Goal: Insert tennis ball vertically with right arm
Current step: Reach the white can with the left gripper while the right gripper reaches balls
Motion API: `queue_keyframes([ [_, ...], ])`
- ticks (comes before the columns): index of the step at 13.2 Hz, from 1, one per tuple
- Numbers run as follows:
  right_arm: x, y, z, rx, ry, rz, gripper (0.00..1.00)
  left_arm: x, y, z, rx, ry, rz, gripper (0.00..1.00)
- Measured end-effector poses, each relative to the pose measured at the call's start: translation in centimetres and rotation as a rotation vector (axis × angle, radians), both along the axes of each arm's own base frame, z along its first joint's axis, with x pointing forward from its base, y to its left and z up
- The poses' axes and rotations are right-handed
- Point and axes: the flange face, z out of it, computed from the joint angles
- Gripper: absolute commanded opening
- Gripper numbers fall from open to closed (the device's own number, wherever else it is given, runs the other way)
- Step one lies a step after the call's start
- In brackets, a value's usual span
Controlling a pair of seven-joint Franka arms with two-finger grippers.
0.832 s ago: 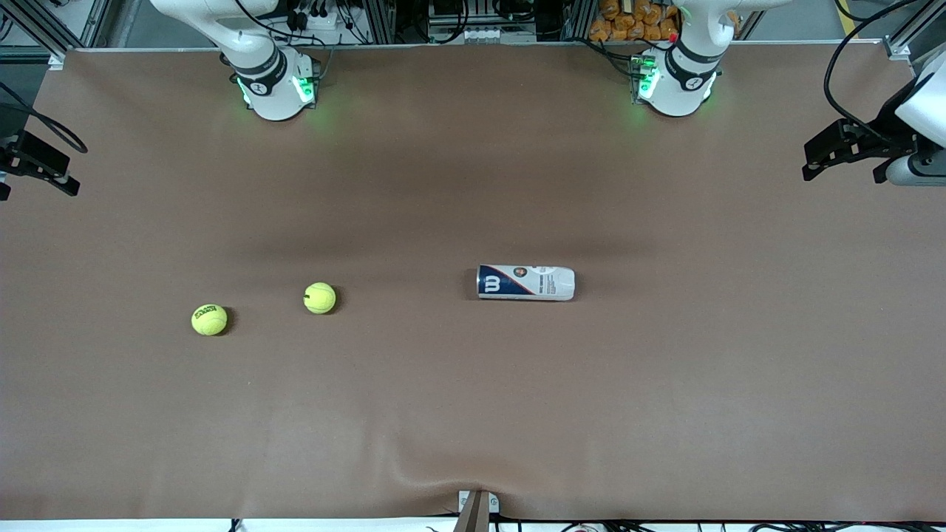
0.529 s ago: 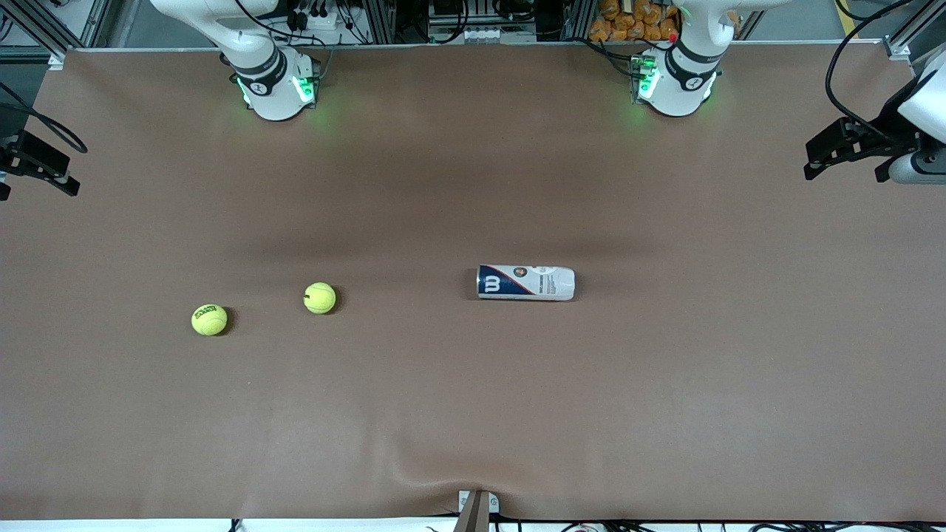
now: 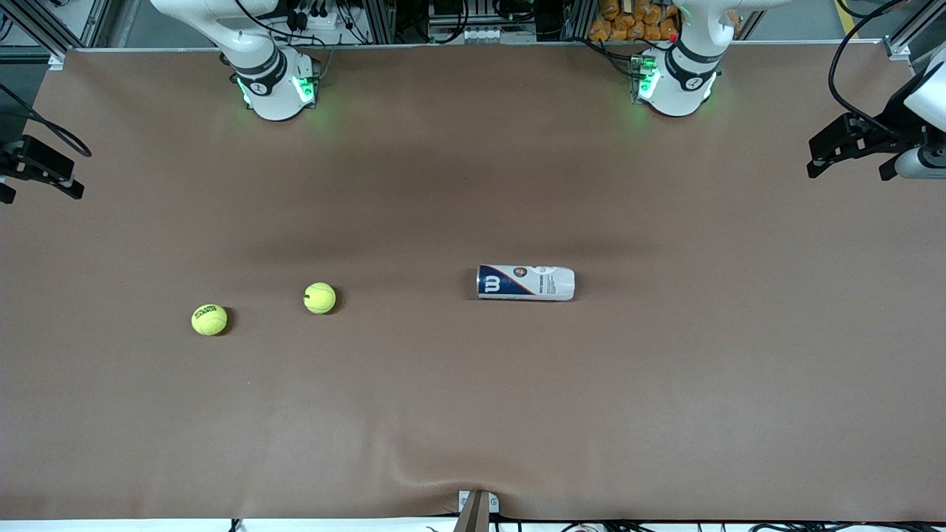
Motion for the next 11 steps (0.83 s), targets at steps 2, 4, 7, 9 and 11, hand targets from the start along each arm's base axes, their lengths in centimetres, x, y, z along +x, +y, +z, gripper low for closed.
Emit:
queue_keyframes([
  [2, 0.5, 0.0, -1.0, 0.0, 0.018, -0.001, 1.0, 0.0, -0.2, -0.1, 0.001, 0.005, -0.005, 1.0],
  [4, 1.0, -0.2, -2.0, -0.002, 0.036, -0.003, 1.0, -0.1, -1.5, -0.2, 0.002, 0.008, -0.033, 1.0],
  [7, 2.1, -0.4, -4.0, -0.007, 0.059, -0.008, 1.0, -0.4, -6.2, -1.0, 0.006, 0.024, -0.12, 1.0],
  [9, 3.0, -0.5, -5.4, -0.01, 0.072, -0.01, 1.0, -0.3, -9.6, -2.3, 0.006, 0.042, -0.182, 1.0],
  [11, 3.9, -0.5, -6.8, -0.013, 0.078, -0.011, 1.0, 0.2, -13.2, -4.0, -0.003, 0.042, -0.247, 1.0],
])
